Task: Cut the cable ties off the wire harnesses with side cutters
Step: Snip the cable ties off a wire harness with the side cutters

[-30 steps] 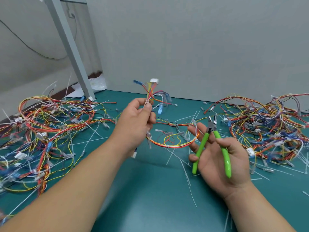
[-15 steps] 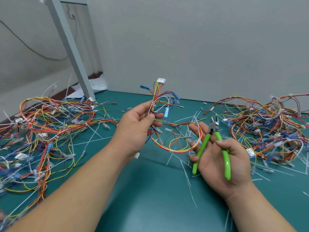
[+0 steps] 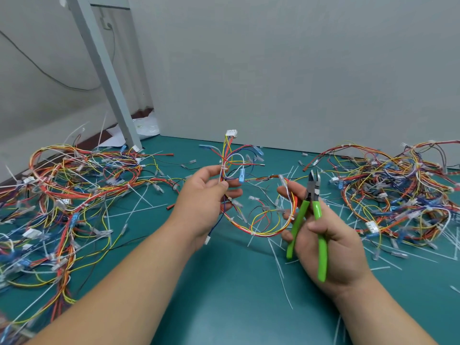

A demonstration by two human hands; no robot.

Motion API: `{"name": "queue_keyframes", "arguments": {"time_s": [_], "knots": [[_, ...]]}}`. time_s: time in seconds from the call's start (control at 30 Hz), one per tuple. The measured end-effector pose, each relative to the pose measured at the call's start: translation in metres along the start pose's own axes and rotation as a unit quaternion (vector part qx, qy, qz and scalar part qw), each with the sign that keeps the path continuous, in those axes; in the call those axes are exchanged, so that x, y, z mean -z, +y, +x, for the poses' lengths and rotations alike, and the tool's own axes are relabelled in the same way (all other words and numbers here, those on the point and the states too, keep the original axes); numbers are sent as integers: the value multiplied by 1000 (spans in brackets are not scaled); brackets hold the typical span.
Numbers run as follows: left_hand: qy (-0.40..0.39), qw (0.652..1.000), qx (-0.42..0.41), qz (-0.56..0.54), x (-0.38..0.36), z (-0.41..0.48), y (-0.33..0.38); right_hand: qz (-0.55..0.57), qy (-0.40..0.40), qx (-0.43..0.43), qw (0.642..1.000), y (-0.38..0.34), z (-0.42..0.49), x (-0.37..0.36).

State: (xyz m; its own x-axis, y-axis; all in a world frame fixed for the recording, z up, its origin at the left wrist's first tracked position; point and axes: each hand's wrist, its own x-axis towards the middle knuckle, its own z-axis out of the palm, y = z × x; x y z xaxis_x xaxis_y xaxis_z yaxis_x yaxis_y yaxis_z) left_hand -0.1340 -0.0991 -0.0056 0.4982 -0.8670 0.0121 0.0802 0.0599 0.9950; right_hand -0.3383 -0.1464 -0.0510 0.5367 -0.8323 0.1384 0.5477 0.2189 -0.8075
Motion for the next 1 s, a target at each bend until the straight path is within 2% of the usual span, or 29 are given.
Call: {"name": "queue_keyframes", "arguments": {"time_s": [0.1, 0.2, 0.4, 0.47, 0.77, 0.9, 1.0], "knots": [[40, 999, 23, -12, -3, 0, -4, -135, 42, 59, 988, 4, -3, -2], [65, 997, 44, -21, -5, 1, -9, -230, 40, 97, 968, 6, -6, -5], [141, 985, 71, -64, 7, 7, -16, -300, 18, 118, 946, 3, -10, -12], [143, 984, 89, -59, 9, 7, -18, -315, 5, 121, 941, 4, -11, -13], [65, 981, 181, -25, 7, -2, -26, -363, -62, 102, 924, 7, -11, -14], [3, 984, 166, 68, 6, -5, -28, -395, -121, 87, 906, 6, -12, -17], [-68, 980, 173, 70, 4, -10, -17, -434, -157, 70, 884, 5, -14, -19]]}}
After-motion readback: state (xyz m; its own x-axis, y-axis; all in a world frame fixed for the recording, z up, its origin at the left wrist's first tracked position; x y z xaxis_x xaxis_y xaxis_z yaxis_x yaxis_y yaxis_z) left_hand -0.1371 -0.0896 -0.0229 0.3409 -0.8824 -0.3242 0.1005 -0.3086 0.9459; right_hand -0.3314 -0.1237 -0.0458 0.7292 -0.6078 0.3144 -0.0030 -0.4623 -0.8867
